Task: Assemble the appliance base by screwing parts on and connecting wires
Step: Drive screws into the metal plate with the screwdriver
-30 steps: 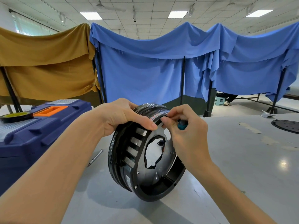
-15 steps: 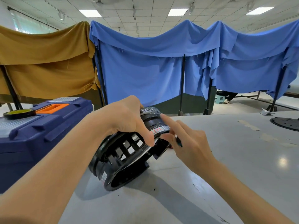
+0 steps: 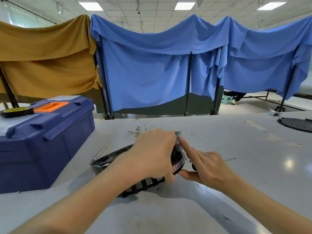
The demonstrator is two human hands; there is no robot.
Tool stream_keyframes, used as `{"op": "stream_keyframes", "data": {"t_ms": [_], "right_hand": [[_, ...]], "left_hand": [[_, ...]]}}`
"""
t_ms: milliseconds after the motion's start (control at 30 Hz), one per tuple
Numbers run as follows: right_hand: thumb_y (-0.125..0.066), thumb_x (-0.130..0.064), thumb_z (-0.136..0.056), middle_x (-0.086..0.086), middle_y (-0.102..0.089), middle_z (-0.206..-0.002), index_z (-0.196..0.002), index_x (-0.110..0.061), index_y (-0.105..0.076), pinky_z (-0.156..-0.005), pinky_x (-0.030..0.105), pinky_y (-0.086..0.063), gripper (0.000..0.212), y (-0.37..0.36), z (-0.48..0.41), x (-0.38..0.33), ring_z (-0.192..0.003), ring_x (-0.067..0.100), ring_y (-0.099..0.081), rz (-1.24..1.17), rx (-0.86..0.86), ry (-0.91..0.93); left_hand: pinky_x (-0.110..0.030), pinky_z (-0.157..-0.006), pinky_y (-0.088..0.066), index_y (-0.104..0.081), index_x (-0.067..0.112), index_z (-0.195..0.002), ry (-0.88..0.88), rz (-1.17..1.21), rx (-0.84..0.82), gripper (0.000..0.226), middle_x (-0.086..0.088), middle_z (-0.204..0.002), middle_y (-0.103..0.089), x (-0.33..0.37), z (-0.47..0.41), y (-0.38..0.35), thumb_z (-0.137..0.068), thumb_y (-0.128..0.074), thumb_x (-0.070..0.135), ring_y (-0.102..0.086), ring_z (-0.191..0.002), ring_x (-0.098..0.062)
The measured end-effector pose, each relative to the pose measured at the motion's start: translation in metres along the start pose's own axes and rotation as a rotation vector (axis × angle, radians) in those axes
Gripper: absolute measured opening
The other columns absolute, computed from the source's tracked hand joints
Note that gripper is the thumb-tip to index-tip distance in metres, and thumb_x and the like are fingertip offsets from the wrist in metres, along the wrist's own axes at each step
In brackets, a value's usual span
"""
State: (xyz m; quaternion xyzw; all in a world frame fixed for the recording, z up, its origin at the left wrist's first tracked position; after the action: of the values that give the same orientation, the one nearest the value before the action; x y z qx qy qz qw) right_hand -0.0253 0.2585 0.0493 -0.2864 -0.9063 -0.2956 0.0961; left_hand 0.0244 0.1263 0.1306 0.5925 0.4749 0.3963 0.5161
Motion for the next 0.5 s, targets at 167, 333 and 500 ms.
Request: {"op": "stream_keyframes", "data": {"t_ms": [167, 333, 500], "right_hand": [[-0.045, -0.043, -0.1, 0.001, -0.058, -0.06, -0.144, -0.002, -0.025, -0.032, 0.026, -0.034, 0.063, -0.004, 0.013, -0.003, -0.041, 0.014, -0.046, -0.006, -0.051, 0.024], [-0.061, -0.038, -0.094, 0.0, -0.05, -0.057, -0.143, 0.001, -0.034, -0.032, 0.028, -0.033, 0.068, -0.002, 0.017, -0.004, -0.042, 0.013, -0.039, 0.021, -0.017, 0.085], [-0.074, -0.036, -0.086, -0.003, -0.04, -0.055, -0.132, 0.004, -0.048, -0.034, 0.027, -0.029, 0.066, 0.0, 0.016, -0.007, -0.045, 0.011, -0.032, 0.075, 0.02, 0.139]], "left_hand": [[-0.029, -0.068, -0.035, -0.039, 0.02, -0.11, 0.005, -0.075, -0.023, 0.066, 0.002, -0.095, -0.036, 0.011, 0.007, -0.019, -0.064, -0.084, 0.035, -0.038, -0.084, -0.018], [-0.029, -0.067, -0.032, -0.037, 0.017, -0.12, 0.059, -0.121, -0.017, 0.067, 0.0, -0.1, -0.032, 0.013, 0.013, -0.031, -0.071, -0.08, 0.03, -0.035, -0.089, -0.018], [-0.028, -0.069, -0.034, -0.037, 0.016, -0.123, 0.096, -0.109, 0.013, 0.057, -0.003, -0.115, -0.037, 0.014, 0.016, -0.051, -0.08, -0.074, 0.025, -0.042, -0.109, -0.019]]}}
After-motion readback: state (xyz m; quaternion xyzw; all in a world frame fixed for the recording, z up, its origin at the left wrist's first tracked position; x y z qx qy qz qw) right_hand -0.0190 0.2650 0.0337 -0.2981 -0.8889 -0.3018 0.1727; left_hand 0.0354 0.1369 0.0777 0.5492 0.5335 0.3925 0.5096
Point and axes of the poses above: each hand's wrist, its own z-axis away from the middle knuckle, its own y-axis out of the back of the hand, x = y × z, the point moved 4 cm from there along -z, towards the middle knuckle
